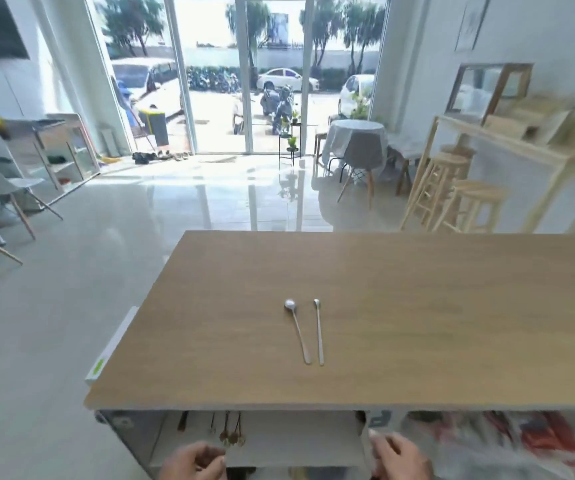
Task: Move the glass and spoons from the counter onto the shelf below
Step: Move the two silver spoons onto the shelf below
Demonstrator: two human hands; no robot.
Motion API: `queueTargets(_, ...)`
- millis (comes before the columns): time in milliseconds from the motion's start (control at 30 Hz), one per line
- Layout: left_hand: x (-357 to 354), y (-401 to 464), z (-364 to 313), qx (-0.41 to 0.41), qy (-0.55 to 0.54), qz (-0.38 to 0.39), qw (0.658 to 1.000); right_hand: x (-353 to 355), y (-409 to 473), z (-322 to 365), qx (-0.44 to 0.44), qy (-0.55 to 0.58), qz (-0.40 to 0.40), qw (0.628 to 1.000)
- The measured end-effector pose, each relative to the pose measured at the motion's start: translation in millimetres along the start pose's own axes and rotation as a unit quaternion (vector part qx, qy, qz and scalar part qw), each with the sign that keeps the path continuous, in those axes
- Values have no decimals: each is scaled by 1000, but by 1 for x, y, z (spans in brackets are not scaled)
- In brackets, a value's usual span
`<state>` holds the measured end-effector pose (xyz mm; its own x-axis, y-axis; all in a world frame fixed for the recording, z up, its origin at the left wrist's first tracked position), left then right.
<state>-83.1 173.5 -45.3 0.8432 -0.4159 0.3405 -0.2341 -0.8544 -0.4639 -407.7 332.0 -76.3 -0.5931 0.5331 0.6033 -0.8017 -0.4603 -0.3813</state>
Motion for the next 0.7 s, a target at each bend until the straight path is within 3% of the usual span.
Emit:
queueTargets(67, 9, 4, -32, -46, 13, -14, 999, 27, 5, 15, -11, -18, 27, 999)
queueTargets(167, 6, 27, -82, -108, 5, -25, 994, 67, 28, 55, 38, -29, -14, 999)
queueTargets(300, -27, 64, -126, -133, 24, 9, 991, 47, 52, 117, 112, -18, 17, 993)
queueTargets(500, -75, 129, -153, -116, 53, 56, 990, -11, 86, 170, 116, -52, 61, 990)
queueTargets(700, -99, 187, -164, -86, 87, 40, 992, -55, 125, 184, 65, -129, 59, 988)
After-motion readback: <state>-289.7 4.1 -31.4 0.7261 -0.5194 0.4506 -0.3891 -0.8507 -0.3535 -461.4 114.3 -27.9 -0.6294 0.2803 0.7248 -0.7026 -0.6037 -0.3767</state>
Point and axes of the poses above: each hand's wrist, its own y-axis towards the middle knuckle, its own x-axis out of the back of the hand, z = x × y, the point moved 9 cm from there along y, towards the middle knuckle, and after that the axes turned 12 degrees about -y, right-handed, at the moved point
